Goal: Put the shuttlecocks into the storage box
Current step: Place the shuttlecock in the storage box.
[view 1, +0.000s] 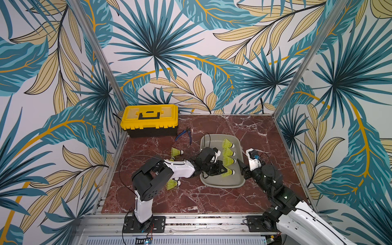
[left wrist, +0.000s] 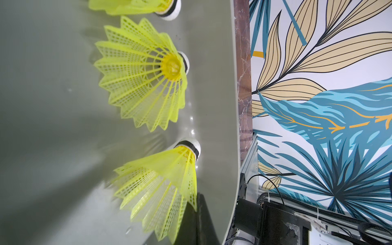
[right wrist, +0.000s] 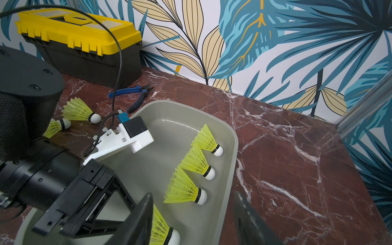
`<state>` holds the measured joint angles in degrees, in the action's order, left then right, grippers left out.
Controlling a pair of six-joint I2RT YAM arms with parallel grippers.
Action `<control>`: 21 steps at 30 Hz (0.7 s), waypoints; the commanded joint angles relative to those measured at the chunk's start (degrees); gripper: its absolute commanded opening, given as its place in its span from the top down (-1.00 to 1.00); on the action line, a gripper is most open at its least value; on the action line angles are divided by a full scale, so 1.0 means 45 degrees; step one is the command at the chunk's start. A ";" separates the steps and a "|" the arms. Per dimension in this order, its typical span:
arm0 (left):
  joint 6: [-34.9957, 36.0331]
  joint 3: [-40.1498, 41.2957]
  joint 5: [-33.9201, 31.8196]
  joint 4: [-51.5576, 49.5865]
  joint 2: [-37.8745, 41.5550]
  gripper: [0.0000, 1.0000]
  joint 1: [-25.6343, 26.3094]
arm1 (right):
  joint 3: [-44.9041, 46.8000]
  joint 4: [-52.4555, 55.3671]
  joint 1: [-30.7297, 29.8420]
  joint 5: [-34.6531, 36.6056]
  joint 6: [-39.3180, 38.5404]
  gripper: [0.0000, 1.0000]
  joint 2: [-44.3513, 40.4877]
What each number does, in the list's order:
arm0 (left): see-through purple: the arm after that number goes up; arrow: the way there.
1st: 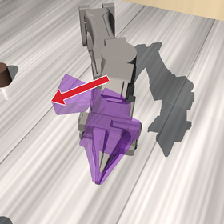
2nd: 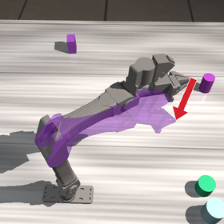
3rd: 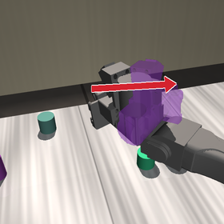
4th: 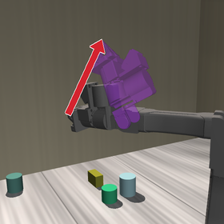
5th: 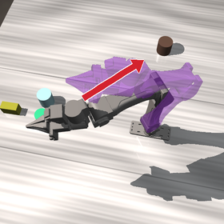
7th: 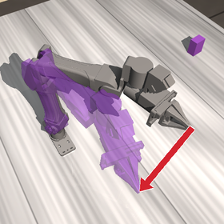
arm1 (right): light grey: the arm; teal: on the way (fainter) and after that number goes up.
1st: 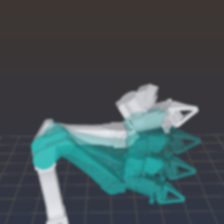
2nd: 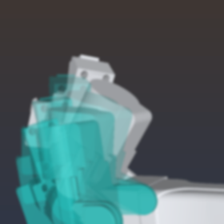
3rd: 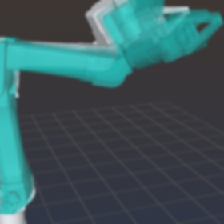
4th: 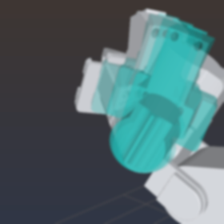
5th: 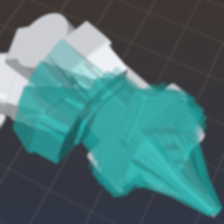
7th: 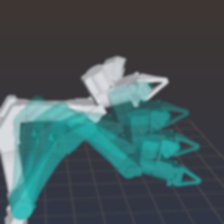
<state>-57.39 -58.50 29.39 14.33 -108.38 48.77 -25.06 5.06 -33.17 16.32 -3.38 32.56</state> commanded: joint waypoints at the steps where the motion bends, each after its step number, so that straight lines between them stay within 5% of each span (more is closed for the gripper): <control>1: 0.0038 -0.0778 -0.0105 0.0178 -0.0252 1.00 0.0060 | 0.0237 0.0087 -0.0050 0.0231 0.0208 -0.21 -0.0145; 21: -0.0041 -0.1504 -0.0116 0.0156 -0.0979 1.00 0.0061 | 0.0256 0.0433 -0.0054 0.0437 0.0218 -0.21 -0.0550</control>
<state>-57.49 -62.33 29.34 14.28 -112.18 48.84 -25.02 6.11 -33.17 17.32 -3.22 30.83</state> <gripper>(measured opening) 0.042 0.604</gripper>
